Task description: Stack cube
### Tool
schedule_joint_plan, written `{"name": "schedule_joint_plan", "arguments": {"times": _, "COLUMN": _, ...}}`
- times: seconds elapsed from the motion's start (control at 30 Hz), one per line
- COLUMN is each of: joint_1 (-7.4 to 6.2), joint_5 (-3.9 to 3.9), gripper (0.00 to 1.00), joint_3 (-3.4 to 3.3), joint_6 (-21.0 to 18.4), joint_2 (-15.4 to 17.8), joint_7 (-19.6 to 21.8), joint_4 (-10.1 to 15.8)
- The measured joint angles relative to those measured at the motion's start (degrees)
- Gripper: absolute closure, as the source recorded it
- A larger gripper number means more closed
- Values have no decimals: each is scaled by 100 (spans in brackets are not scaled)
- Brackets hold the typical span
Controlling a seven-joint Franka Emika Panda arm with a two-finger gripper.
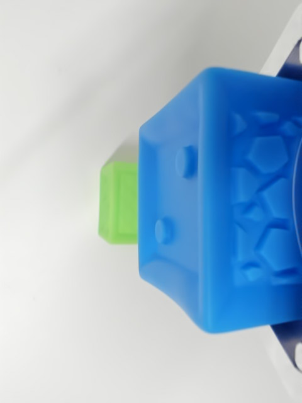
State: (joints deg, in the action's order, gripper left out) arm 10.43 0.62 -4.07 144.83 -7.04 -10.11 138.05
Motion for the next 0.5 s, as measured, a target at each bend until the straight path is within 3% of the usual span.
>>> {"name": "schedule_joint_plan", "arguments": {"times": 0.5, "joint_1": 0, "joint_5": 72, "gripper": 100, "joint_3": 8, "joint_6": 538, "joint_2": -523, "joint_7": -52, "joint_4": 24}}
